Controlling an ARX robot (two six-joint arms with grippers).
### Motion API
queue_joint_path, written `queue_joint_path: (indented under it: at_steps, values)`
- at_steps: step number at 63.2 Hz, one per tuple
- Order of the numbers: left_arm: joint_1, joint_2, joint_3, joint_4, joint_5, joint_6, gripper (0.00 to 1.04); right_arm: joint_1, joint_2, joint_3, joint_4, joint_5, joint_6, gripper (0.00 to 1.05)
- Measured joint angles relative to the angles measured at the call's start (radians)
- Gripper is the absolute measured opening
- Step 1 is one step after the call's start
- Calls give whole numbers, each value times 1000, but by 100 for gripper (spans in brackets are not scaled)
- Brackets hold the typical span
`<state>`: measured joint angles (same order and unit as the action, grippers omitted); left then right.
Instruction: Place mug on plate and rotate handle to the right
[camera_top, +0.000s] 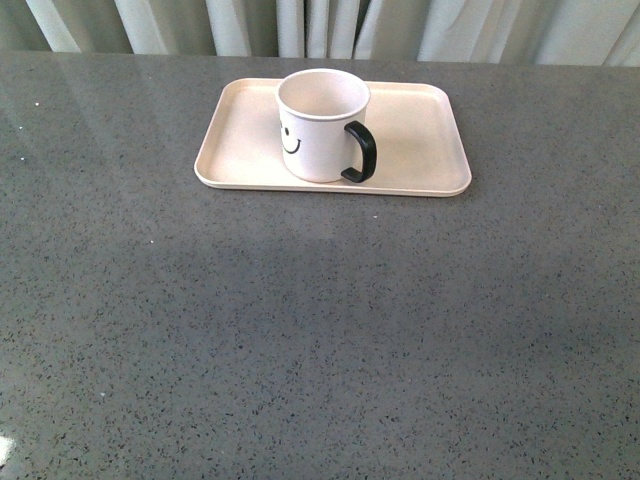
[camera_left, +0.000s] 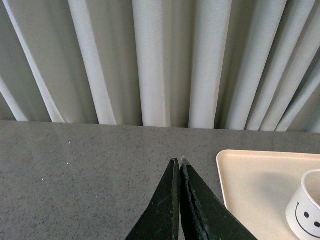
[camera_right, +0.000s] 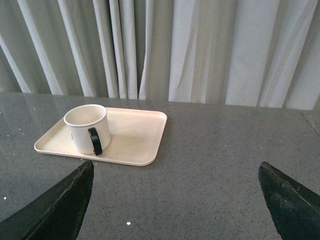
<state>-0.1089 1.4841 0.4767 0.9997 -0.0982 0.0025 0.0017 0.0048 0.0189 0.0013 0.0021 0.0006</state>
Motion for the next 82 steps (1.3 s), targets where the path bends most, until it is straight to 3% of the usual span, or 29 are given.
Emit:
queue_joint_path:
  at_steps: [17,22,35,82]
  values:
    - [45,-214,-220,7,37,0,1,0,0,0,0,0,0,96]
    - [80,-271,-260,-8,93,-1,1,0,0,0,0,0,0,96]
    - [105,-375,-376,0,98,-1,1,0,0,0,0,-2,0,96]
    - [106,-1004,-463,-525,98,0,1,0,0,0,0,-2,0,96]
